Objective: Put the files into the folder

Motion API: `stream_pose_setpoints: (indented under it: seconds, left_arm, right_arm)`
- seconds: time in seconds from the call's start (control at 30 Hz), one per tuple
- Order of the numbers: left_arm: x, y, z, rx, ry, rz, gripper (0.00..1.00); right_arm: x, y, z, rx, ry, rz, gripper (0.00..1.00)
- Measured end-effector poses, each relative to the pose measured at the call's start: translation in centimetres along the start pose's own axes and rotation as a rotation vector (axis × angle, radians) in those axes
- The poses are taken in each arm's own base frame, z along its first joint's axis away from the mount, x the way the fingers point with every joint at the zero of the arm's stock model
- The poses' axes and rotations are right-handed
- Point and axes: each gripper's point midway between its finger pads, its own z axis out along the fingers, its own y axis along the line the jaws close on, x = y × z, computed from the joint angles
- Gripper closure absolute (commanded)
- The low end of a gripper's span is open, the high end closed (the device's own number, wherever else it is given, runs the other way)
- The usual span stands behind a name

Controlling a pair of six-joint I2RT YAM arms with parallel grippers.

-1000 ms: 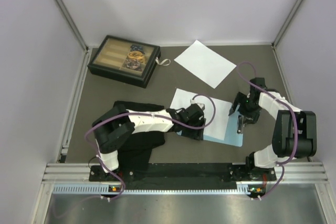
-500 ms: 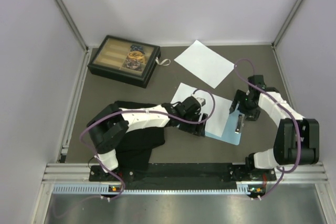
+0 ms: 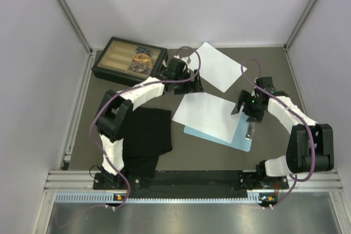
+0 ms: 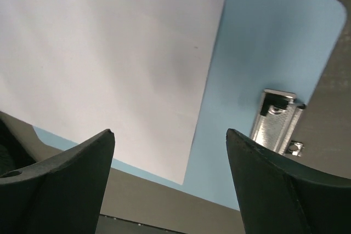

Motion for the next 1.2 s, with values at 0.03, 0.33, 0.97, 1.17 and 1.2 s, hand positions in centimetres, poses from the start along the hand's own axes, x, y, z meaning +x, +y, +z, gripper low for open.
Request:
stream_pose_setpoints:
  seconds: [0.03,0.33,0.97,1.17,1.2]
  left_arm:
    - [-1.2,0.7,0.7,-0.014,-0.012,0.006,0.05]
    - [-3.6,5.9,5.7,-0.098,0.018,0.071,0.08]
    - [0.1,7.3,4.4,-0.131,0.048,0.012,0.2]
    - [1.3,6.7,4.0,-0.139,0.057,-0.012,0.22]
    - [1.4,6.6,4.0,-0.138,0.059,-0.017,0.23]
  right_arm:
    - [0.1,0.3,0.3,-0.009,0.006,-0.003,0.17]
    - [-0.1,1.9,1.3,-0.057,0.021,-0.033,0.15]
    - [-0.2,1.8,2.8,-0.066,0.017,-0.02,0.17]
    - [0.7,0.8,3.3,-0.033,0.025,-0.006,0.18]
    - [0.6,0.7,3.3,-0.029,0.02,-0.007,0.18]
